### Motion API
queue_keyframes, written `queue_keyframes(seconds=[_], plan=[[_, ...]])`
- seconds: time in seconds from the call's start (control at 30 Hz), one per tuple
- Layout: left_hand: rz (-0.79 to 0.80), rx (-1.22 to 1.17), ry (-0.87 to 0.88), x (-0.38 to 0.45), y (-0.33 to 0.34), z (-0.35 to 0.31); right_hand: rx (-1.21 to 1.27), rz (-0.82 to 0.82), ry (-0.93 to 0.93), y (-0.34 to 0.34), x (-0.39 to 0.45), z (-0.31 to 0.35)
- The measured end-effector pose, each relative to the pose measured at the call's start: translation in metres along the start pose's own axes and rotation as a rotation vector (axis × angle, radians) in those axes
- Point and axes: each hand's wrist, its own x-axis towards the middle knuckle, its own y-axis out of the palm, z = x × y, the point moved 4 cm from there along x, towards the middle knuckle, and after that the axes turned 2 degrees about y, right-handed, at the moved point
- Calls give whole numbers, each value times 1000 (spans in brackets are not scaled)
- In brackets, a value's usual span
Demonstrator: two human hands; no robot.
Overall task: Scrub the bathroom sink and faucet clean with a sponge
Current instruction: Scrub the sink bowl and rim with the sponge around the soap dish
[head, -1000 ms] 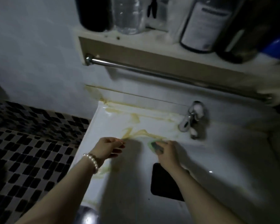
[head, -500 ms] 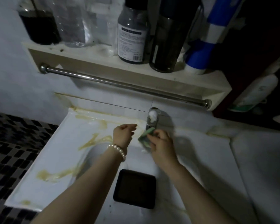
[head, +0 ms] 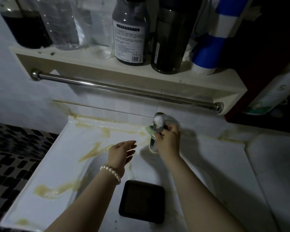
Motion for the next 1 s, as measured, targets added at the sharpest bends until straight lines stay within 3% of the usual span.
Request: queue_keyframes(seconds=[0.1,0.23,0.33,0.4,0.5,0.57,0.7,0.87,1.0], plan=[[17,20,8,3,5,-6,89,-24,1,-3,-34,-3],[67,51,40,4,25,-17,107,97,-119,-23,-78,-22],[89,90,83,4,48,-26,126,-26,75,-52,-44,-37],[84,109,97,6,61,-31,168,-130,73,-67,-19,-23],[41,115,125,11,70,-33,154,14,-134,-45,0,22],[12,159,153,13,69,-31,123,98,-142,-24,13,36],[47,58,156,11,68,-30,36,44,-2,-19,44,33],[149,0,112,7,62,-17,15,107,-276,-31,-16,17],[144,-113,34,2,51,1,-132,88,-198,-24,40,17]])
